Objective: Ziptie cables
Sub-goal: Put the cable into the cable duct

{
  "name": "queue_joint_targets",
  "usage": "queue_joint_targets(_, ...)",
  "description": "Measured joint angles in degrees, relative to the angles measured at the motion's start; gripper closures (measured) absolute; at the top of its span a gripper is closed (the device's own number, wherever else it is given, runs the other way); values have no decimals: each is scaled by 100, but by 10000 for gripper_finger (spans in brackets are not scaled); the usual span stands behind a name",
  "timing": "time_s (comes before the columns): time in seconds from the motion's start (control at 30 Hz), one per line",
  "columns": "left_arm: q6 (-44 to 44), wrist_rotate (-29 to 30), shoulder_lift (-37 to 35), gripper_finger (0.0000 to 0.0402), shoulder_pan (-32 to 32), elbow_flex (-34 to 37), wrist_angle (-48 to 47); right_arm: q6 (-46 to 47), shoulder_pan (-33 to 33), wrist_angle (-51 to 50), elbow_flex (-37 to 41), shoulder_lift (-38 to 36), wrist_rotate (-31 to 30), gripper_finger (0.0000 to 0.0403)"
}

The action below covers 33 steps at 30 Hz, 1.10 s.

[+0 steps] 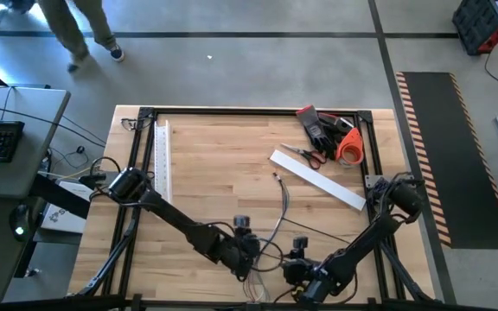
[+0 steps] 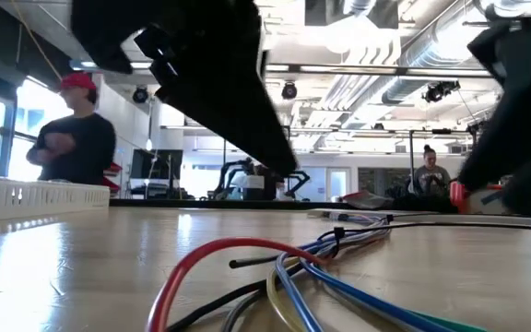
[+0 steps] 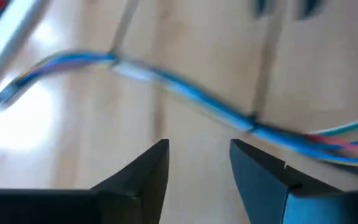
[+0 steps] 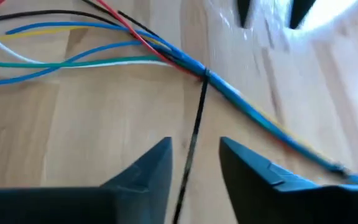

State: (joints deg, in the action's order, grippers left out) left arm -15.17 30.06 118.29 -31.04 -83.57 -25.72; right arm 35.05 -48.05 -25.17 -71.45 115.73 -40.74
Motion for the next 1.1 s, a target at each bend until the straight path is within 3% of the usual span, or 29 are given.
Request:
queue_joint_targets(0.13,-1465,860,-230,244,-131,-7,-1284,-460,-68,-251,-145,-192,5,241)
queue_joint_targets(0.23,-3522,1303,-360,249,-233,52,-3013,-491,-175,-306,-156,-351,-49,224)
queue_joint_targets(0.33,-5744,1233,-595,254,-243,314,-4731,-404,-294,-289,-160,-388,-293,220)
queue_joint_targets(0.4,-6546,927,-860,251,-217,644,-5294,-404,-347,-305,-158,-386,-420,219)
queue_joint_targets(0.63,-7705,374,-2493,206,61,2539,-4758,-297,-385,-283,-158,-383,-617,219)
queue_joint_targets(0.8,-8542,284,-3492,174,352,3870,-4060,-295,-385,-231,-158,-381,-679,219)
queue_joint_targets(0.97,-8922,180,-3759,172,533,4684,-3659,-280,-382,-227,-156,-377,-717,219)
queue_joint_targets(1.1,-8965,167,-3686,179,553,4783,-3522,-246,-385,-221,-156,-377,-749,219)
